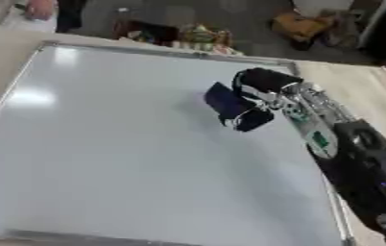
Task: Wipe the whiteboard clean with a brush.
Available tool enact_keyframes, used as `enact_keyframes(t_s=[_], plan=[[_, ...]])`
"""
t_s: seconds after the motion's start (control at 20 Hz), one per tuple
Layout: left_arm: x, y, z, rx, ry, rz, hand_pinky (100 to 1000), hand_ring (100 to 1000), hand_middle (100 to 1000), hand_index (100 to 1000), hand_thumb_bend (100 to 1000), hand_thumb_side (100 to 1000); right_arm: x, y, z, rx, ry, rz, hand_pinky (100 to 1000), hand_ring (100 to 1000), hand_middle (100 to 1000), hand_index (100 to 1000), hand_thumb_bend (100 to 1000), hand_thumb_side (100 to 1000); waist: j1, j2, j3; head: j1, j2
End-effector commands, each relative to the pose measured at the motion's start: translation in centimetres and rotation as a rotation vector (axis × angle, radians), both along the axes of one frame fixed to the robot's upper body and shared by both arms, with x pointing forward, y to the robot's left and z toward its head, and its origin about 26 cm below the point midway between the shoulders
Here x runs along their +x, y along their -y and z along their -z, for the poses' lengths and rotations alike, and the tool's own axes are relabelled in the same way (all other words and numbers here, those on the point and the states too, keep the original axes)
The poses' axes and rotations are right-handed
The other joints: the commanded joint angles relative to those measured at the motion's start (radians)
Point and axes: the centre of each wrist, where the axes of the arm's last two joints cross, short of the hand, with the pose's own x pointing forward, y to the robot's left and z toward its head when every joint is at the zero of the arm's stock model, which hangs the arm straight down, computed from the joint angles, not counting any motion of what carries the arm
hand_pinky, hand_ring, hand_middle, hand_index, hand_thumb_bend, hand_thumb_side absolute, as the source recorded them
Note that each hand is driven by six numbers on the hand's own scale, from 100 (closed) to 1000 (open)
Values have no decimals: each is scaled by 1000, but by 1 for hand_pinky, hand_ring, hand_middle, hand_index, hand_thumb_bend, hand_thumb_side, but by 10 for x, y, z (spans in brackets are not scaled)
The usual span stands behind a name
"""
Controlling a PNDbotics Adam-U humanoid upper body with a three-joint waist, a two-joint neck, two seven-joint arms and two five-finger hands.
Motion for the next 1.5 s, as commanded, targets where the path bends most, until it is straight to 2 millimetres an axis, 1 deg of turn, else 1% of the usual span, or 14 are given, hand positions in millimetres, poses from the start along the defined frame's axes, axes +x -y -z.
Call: enact_keyframes(t_s=[0.05, 0.3, 0.6, 1.35, 1.5], plan=[[-1, -2, -7, 22, 26, -5, 711, 577, 616, 759, 275, 985, 1, 20, -16, -16, 54, 71, 770, 851, 453, 100, 176, 467, 3, -17, 2, -4, -16], [-1, -2, -7, 22, 27, -7, 710, 576, 615, 759, 274, 986, 6, 37, -14, -4, 59, 139, 769, 850, 451, 100, 179, 464, 4, -15, 6, -5, -21], [-1, -2, -8, 22, 28, -7, 709, 576, 615, 759, 272, 986, 9, 50, -15, 16, 63, 190, 769, 850, 448, 100, 182, 463, 4, -12, 6, -4, -27], [0, -2, -7, 21, 28, -5, 708, 576, 615, 759, 267, 984, 12, 50, -6, -30, -5, 161, 775, 857, 430, 100, 177, 454, 6, -12, 5, -2, -28], [0, -2, -7, 20, 27, -5, 708, 577, 615, 759, 267, 984, 12, 49, -6, -41, -15, 156, 778, 860, 429, 100, 165, 456, 5, -13, 6, -2, -28]])
